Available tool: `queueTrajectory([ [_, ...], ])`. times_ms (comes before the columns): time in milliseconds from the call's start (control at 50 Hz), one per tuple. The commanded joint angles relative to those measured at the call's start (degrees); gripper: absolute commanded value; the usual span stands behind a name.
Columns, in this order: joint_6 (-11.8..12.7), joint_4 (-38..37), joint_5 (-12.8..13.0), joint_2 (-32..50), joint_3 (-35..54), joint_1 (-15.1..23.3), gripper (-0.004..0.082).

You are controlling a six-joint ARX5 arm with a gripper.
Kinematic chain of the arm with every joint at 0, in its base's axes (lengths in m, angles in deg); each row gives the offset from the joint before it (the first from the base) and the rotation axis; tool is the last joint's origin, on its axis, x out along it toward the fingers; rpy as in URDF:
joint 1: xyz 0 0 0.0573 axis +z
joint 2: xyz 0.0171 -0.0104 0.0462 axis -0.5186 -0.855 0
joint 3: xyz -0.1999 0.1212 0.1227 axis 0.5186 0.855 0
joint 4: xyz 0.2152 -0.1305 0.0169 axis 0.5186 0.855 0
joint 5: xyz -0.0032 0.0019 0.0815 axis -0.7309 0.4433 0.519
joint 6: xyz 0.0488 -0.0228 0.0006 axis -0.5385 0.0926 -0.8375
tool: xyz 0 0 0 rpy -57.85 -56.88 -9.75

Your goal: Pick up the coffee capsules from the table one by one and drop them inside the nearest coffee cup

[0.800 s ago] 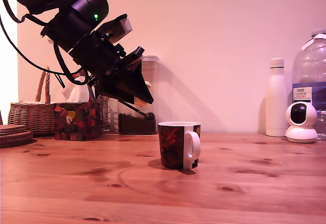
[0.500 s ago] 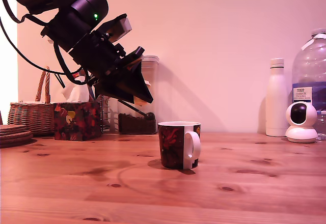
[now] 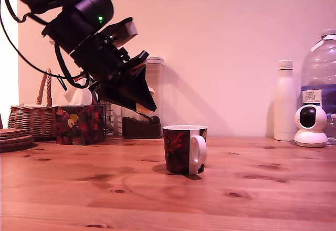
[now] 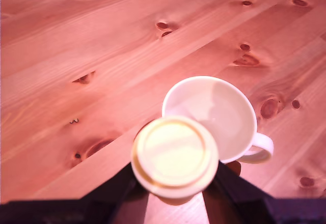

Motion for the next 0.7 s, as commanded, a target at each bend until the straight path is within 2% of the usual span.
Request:
queueTrajectory([
  [0,-0.9,1.0,0.0,0.8,-2.7,-0.8,0.0193],
  [200,-2.0,5.5,1.8,0.8,-6.1,-2.4,0.0177],
  [340,-4.2,8.5,4.0,0.5,-8.2,-3.5,0.0177],
  [460,-4.7,10.6,5.4,0.4,-9.3,-4.2,0.0177],
  [680,-6.2,16.4,7.6,-3.8,-14.5,-5.3,0.0177],
])
